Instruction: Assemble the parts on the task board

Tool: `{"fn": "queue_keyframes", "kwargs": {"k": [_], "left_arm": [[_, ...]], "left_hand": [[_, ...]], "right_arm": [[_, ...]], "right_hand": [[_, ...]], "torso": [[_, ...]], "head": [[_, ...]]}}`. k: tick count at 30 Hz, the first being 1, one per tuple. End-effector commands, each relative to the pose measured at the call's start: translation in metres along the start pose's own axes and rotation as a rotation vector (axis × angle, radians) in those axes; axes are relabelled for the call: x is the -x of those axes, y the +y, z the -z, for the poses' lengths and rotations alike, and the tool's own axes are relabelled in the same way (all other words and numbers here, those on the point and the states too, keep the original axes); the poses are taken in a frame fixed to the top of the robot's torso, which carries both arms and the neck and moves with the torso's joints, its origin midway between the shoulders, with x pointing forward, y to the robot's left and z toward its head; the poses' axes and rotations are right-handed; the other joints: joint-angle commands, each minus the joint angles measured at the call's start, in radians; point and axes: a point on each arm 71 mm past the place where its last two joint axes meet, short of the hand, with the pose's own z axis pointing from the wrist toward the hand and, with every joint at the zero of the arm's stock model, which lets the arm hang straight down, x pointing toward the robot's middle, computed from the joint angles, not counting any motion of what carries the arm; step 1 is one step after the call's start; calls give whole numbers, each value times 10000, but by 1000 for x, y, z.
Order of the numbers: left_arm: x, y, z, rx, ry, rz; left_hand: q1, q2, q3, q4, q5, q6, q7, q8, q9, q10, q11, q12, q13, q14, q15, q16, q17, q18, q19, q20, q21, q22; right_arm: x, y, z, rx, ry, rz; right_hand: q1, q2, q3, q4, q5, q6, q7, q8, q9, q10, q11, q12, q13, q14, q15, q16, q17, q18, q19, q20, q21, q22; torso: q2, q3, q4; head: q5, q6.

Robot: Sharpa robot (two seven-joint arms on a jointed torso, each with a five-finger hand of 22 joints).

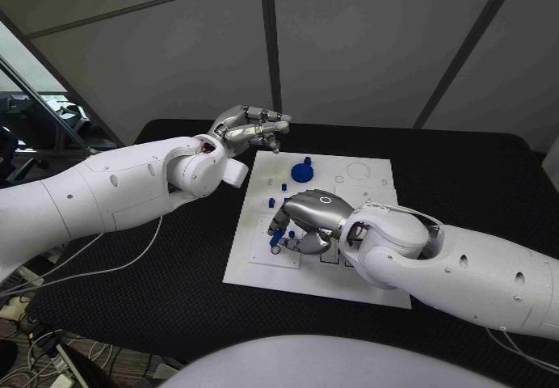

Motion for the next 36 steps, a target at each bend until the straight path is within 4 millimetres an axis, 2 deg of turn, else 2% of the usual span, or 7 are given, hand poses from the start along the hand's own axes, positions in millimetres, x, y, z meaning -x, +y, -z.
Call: {"fn": "queue_keyframes", "kwargs": {"k": [1,8,24,33,36], "left_arm": [[-1,-1,-1,-55,82,69],[-2,-1,-1,-49,91,72],[-1,-1,0,-35,85,67],[-1,-1,0,-24,107,74],[-1,-1,0,-23,106,73]], "left_hand": [[-102,-17,-42,8,41,-51,-15,65,7,-60,4,22,-8,48,-7,-30,-9,-115,-20,22,-15,-16],[-102,-17,-42,8,41,-51,-15,65,7,-60,4,22,-8,48,-7,-30,-9,-115,-20,22,-15,-16],[-103,-16,-42,8,41,-51,-17,68,7,-60,3,31,-8,45,-7,-42,-19,-115,-20,23,-22,-23],[-103,-16,-42,8,41,-51,-17,68,7,-60,3,31,-8,45,-7,-42,-19,-115,-20,23,-22,-23],[-103,-16,-42,8,41,-51,-17,68,7,-60,3,31,-8,45,-7,-42,-19,-115,-20,23,-22,-23]], "right_arm": [[-5,0,-2,147,347,224],[-11,-2,-4,10,688,312],[-16,-7,-6,-386,988,735],[-21,1,-11,-272,1068,881],[-24,2,-11,-275,1166,924]], "right_hand": [[-56,-33,45,-9,45,-11,55,-34,1,43,48,-48,-2,541,-21,32,-13,-155,14,39,3,-15],[-81,-40,40,-3,38,1,54,-34,3,58,48,-59,0,535,-19,20,-41,-147,-10,44,-15,-43],[-130,-43,29,13,-5,21,48,-36,5,84,44,-80,4,532,-18,20,-47,-144,-22,50,-21,-52],[-219,-84,12,36,7,-11,56,-74,-6,66,55,-145,-2,513,-11,-18,-128,-119,-100,58,-85,-146],[-274,-111,2,50,2,-38,66,-101,-14,42,66,-190,-9,508,-3,-23,-142,-117,-113,65,-93,-156]], "torso": [[-2,4,8],[-3,-2,-12],[-7,0,-3],[-9,2,-4],[-17,-13,5]], "head": [[34,-22],[47,-50],[68,-85],[87,-63],[83,-56]]}}
